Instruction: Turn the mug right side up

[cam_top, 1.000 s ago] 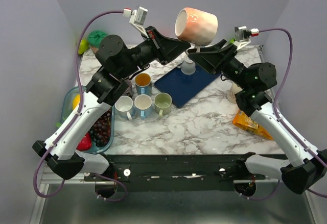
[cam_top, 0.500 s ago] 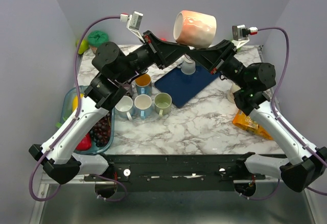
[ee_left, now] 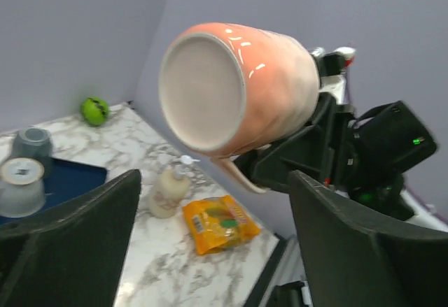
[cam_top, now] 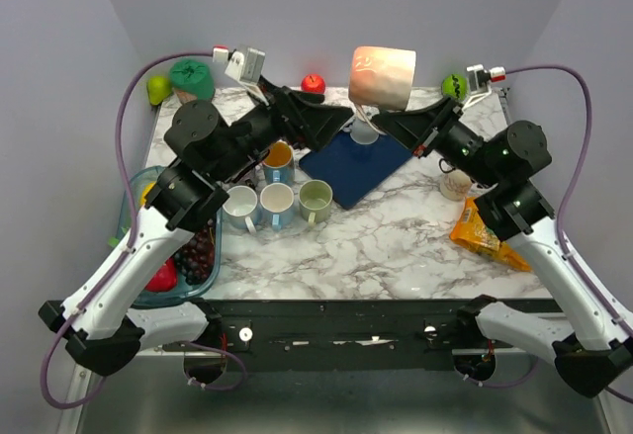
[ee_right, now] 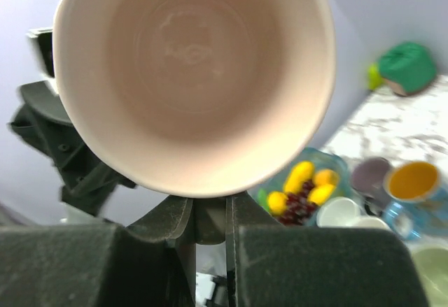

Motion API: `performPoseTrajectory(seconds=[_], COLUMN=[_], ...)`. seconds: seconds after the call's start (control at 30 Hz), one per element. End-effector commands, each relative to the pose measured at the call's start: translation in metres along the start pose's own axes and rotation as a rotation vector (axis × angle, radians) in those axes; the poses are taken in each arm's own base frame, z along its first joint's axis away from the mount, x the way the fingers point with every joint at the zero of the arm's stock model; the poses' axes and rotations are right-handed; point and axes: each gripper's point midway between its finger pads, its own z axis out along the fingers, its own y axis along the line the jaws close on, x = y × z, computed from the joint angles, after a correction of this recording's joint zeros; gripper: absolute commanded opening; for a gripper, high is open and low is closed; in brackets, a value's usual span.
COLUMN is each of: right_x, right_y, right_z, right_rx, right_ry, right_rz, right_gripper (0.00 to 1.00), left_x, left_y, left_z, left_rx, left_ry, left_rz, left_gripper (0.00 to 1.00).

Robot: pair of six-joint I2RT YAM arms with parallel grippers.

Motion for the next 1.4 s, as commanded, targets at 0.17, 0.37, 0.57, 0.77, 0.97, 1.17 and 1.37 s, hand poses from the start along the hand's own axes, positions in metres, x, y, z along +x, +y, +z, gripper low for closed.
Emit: performPoseTrajectory(seconds=[0.17,0.37,0.57,0.77,0.97,1.17,1.37], right_x=[0.031,0.104,0.180,0.250,0.283,0.307,0.327], right_y=[-0.054,-0.095,-0.120,-0.144,-0.166,-0.191,-0.210], right_z=[-0.072,-0.116,-0.131,-0.145,-0.154,-0.158,-0.152], right_rx=[0.395,0.570,0.748,0.906,1.021,1.081,1.110], right_ry=[0.180,0.387,0.562,0.746,0.822,0.847,0.863], right_rz=[-0.260,-0.286,-0.312,-0.343,-0.360,-0.403,-0.427], right_gripper=[0.01,0.01,0.01,0.01,0.01,0.01,0.01], left_x=[0.001,0.008,0.018,0.026,0.039,0.051,0.059], left_y=[0.096,0.124,0.138,0.143,0.145,0.147,0.151], left_z=[-0.054,-0.063,-0.064,-0.065,-0.068,-0.071,-0.070], left_rx=[-0.500,-0.668,-0.733,-0.757,-0.752,-0.749,-0.741], left_ry=[0.006,0.085,0.133,0.176,0.228,0.283,0.327], left_rz=[0.275,0.304,0.296,0.284,0.269,0.265,0.265], left_gripper=[0.99,0.99,0.99,0.99,0.99,0.99,0.99])
